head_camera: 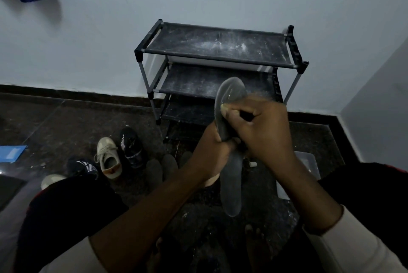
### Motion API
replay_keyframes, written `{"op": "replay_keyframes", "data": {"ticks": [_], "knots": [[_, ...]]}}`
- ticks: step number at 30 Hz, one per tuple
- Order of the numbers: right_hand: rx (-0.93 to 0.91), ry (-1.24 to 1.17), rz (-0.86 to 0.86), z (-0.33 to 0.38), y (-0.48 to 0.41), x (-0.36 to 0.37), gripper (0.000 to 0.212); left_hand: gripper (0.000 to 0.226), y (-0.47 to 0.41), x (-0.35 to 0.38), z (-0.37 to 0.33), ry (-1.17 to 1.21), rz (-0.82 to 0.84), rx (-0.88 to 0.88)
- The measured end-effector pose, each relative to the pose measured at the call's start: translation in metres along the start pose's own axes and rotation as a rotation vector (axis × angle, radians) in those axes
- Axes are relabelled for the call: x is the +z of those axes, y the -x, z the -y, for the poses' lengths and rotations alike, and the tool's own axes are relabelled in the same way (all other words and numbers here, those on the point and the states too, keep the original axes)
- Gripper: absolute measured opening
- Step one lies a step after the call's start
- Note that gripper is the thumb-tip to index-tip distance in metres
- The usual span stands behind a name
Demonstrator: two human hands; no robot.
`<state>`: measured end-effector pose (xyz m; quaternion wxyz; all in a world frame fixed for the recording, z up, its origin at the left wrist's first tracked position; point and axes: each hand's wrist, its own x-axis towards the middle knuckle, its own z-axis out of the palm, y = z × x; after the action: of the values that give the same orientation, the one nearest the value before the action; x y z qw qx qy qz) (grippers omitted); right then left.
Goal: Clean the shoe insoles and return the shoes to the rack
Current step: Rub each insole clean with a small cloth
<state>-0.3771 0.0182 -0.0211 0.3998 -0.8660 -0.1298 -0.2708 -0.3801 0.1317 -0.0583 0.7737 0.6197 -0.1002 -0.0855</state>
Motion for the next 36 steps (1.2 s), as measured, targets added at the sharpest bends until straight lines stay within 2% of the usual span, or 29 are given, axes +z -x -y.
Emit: {"op": "replay_keyframes", "data": {"ticks": [3,6,8,10,11,13,14,17,19,23,24,29,34,36], "knots": [[0.008,-0.008,0.082,-0.003,0.002,-0.003,0.011,0.026,-0.001,-0.007,0.000,0.026,0.025,-0.044],[0.020,-0.022,-0.003,-0.009,-0.007,-0.008,0.011,0.046,0.002,-0.011,-0.001,0.045,0.097,-0.114],[0.000,-0.025,0.001,-0.006,-0.007,-0.007,0.011,0.050,0.002,-0.002,0.003,0.017,0.055,-0.064],[-0.017,-0.055,0.117,0.000,-0.002,-0.005,0.011,0.041,-0.003,-0.003,0.003,0.003,-0.035,-0.034],[-0.017,-0.071,0.186,0.002,-0.001,-0.006,0.011,0.037,-0.006,-0.004,0.003,-0.020,-0.059,-0.076],[-0.015,-0.097,0.262,-0.001,-0.001,-0.009,0.011,0.021,-0.006,-0.006,0.004,-0.089,0.000,-0.113],[-0.017,-0.103,0.249,-0.004,-0.003,-0.010,0.011,0.021,-0.004,-0.008,0.005,-0.061,0.007,-0.112],[-0.031,-0.070,0.107,-0.011,-0.010,-0.009,0.012,0.052,0.007,-0.003,0.003,0.057,0.074,-0.201],[-0.041,-0.072,0.088,-0.011,-0.011,-0.009,0.013,0.062,0.008,-0.002,0.004,0.055,0.129,-0.204],[-0.068,-0.101,0.321,-0.009,-0.007,-0.015,0.015,0.048,0.000,-0.007,-0.001,0.057,0.088,-0.189],[-0.079,-0.091,0.333,-0.010,-0.007,-0.015,0.014,0.049,0.001,-0.005,-0.002,0.055,0.086,-0.204],[-0.099,-0.046,0.085,-0.015,-0.013,-0.015,0.011,0.059,0.010,-0.005,0.004,0.019,0.189,-0.229],[-0.165,-0.054,0.291,-0.013,-0.005,-0.012,0.014,0.048,0.006,-0.005,-0.003,0.047,0.130,-0.262],[-0.142,-0.039,0.213,-0.015,-0.008,-0.013,0.014,0.052,0.007,-0.007,-0.001,0.033,0.158,-0.256]]}}
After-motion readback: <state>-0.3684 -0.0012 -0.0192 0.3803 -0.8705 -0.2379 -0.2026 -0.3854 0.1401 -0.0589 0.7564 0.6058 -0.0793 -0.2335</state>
